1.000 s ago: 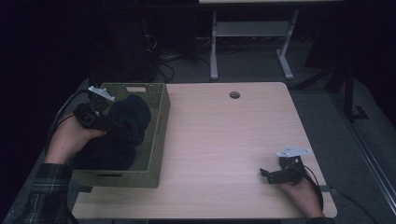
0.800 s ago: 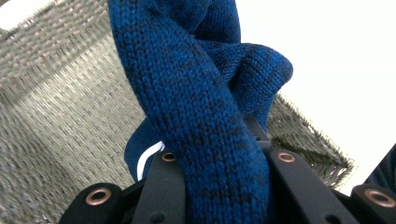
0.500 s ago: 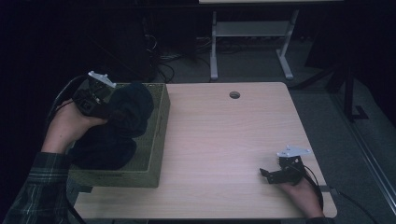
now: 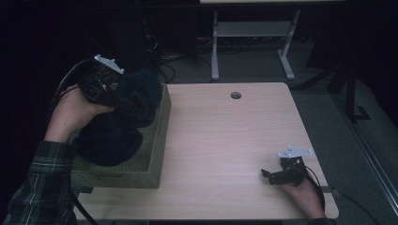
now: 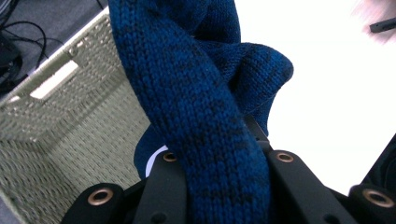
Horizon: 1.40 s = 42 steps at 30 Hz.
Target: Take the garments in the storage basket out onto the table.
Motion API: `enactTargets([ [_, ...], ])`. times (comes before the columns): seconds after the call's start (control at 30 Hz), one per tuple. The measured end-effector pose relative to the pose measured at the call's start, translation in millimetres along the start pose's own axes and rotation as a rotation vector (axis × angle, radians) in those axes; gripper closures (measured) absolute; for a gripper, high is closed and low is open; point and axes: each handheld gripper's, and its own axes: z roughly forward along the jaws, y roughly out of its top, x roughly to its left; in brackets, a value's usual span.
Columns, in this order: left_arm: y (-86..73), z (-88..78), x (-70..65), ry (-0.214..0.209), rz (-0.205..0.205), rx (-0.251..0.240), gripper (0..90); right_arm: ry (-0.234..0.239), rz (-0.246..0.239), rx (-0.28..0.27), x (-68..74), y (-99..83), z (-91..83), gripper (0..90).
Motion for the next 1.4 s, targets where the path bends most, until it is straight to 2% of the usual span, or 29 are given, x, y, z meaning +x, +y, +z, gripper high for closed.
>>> enactTargets([
  [0.43,35.0,-6.9,-15.7,-0.006,0.056,-0.009,76.7,0.000,0.000,0.000,0.0,0.0,0.0,1.6],
  [0.63,50.3,-1.6,-24.2,-0.030,0.079,0.004,76.7,0.000,0.001,-0.001,0.0,0.0,0.0,1.5],
  [1.07,83.8,6.8,-51.1,-0.098,0.161,0.007,77.1,0.000,0.001,-0.002,0.1,-0.1,0.1,1.6],
  [1.4,102.2,22.2,-69.2,-0.135,0.192,0.004,77.1,0.000,0.001,-0.002,0.0,-0.1,0.1,1.5],
])
